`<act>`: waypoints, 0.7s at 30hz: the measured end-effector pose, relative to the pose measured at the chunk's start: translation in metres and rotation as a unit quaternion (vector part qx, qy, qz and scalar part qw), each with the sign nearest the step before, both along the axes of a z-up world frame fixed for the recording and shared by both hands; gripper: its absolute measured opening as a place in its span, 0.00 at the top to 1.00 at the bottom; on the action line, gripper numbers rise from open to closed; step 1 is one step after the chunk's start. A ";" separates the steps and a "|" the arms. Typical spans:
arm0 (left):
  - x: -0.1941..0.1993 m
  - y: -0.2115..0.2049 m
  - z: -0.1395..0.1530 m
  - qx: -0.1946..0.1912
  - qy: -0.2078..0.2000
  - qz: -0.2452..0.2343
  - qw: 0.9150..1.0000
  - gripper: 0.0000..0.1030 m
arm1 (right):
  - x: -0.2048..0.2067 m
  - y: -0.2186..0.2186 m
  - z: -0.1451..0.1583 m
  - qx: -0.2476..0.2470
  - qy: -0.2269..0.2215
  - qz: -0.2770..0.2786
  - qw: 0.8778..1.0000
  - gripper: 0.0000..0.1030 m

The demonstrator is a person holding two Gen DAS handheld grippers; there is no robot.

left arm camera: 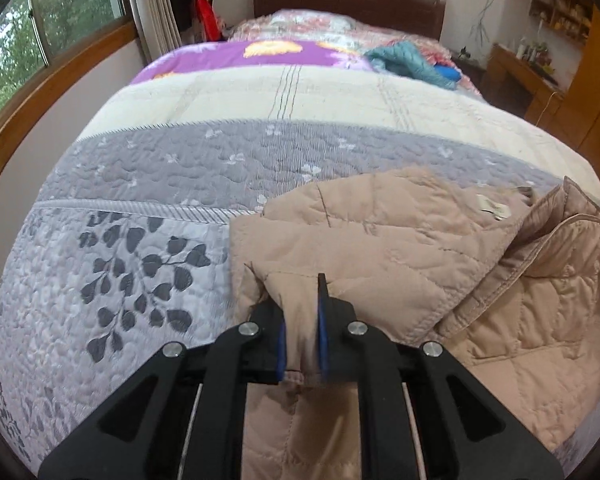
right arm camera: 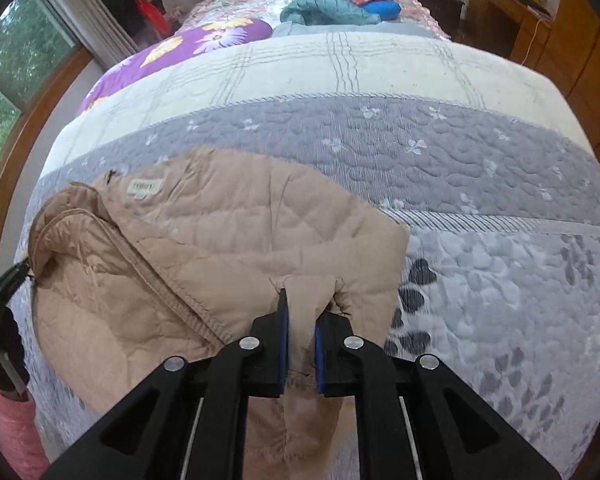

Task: Fold large clothes
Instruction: 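Fold the held side edge with the left tool over the coat and release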

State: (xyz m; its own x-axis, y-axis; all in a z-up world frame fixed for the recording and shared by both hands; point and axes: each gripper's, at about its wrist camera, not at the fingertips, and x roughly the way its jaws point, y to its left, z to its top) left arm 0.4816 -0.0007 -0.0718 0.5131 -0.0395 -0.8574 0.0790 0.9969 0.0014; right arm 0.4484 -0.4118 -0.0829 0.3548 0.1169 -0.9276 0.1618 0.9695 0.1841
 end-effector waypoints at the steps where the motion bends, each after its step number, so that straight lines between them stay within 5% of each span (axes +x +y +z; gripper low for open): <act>1: 0.004 0.000 -0.003 -0.002 0.005 0.000 1.000 0.87 | 0.003 -0.003 -0.002 0.004 0.000 0.000 1.000 0.88; 6: 0.022 0.008 -0.001 -0.045 0.037 0.001 0.998 0.83 | 0.004 -0.024 0.007 0.065 -0.009 -0.006 0.998 0.82; 11: 0.027 0.028 0.028 -0.144 0.049 -0.005 0.988 0.69 | -0.004 -0.046 0.022 0.140 -0.022 -0.025 0.990 0.73; 13: 0.028 0.038 0.036 -0.188 0.056 -0.001 0.981 0.55 | -0.009 -0.058 0.022 0.185 -0.025 -0.050 0.981 0.64; 15: 0.027 0.054 0.043 -0.215 0.056 0.022 0.975 0.50 | -0.014 -0.064 0.027 0.166 -0.033 -0.065 0.983 0.46; 17: 0.026 0.063 0.048 -0.215 0.053 0.030 0.975 0.51 | -0.023 -0.069 0.032 0.159 -0.044 -0.074 0.983 0.44; 21: 0.012 0.063 0.046 -0.131 0.031 0.025 0.991 0.50 | -0.033 -0.062 0.029 0.118 -0.043 -0.057 0.990 0.44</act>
